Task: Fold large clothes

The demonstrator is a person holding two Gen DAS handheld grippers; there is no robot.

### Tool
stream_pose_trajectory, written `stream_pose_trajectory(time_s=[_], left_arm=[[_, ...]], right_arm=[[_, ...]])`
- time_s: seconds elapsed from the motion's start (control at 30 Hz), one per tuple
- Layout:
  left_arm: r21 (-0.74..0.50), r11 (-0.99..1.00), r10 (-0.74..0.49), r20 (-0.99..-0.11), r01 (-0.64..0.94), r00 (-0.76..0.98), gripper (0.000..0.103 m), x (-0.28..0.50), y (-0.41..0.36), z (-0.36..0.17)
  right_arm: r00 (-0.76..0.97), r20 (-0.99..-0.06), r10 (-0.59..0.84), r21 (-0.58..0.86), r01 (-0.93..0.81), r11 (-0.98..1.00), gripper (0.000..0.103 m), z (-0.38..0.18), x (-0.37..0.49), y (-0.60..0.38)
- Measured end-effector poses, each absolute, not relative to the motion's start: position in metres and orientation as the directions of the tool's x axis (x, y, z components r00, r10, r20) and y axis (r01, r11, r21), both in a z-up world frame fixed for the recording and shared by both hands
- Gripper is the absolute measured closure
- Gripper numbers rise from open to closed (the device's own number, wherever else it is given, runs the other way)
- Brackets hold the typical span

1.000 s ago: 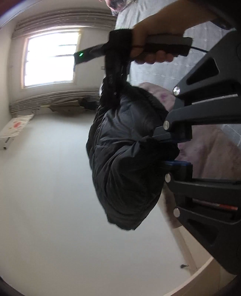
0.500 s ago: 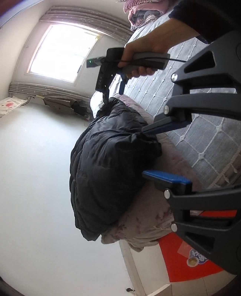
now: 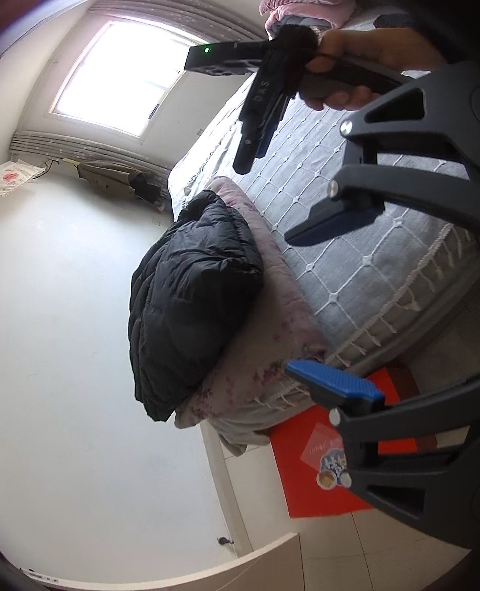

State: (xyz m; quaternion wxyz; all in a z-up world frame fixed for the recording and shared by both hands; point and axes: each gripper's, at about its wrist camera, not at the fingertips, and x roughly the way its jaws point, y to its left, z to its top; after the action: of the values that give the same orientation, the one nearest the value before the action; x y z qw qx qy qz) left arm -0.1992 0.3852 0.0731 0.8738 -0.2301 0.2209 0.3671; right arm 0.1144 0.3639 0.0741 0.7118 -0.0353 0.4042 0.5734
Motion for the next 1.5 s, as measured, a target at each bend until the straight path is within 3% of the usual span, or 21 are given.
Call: stream_pose_trajectory(time_s=[0.4, 0.47, 0.57, 0.87, 1.5], left_arm=[[-0.170, 0.601, 0.618, -0.520, -0.781, 0.589, 0.019, -0.236, 0.309, 0.095], [-0.145, 0.578, 0.656, -0.503, -0.803, 0.563, 0.016, -0.241, 0.295, 0.095], [-0.121, 0.565, 0.680, -0.492, -0.816, 0.544, 0.006, -0.243, 0.277, 0.095], [-0.027, 0.549, 0.734, -0.463, -0.835, 0.497, 0.004, -0.244, 0.233, 0.101], [0.076, 0.545, 0.753, -0.482, -0.835, 0.448, 0.001, -0.227, 0.218, 0.096]], right_arm=[[0.046, -0.562, 0.826, 0.227, -0.952, 0.207, 0.009, 0.123, 0.004, 0.276], [0.053, -0.557, 0.829, 0.213, -0.955, 0.204, 0.000, 0.126, -0.004, 0.259], [0.070, -0.533, 0.843, 0.201, -0.957, 0.207, 0.000, 0.129, -0.013, 0.232], [0.138, -0.463, 0.876, 0.194, -0.948, 0.252, 0.000, 0.135, -0.019, 0.190], [0.307, -0.468, 0.829, 0.080, -0.919, 0.385, 0.000, 0.123, -0.043, 0.168]])
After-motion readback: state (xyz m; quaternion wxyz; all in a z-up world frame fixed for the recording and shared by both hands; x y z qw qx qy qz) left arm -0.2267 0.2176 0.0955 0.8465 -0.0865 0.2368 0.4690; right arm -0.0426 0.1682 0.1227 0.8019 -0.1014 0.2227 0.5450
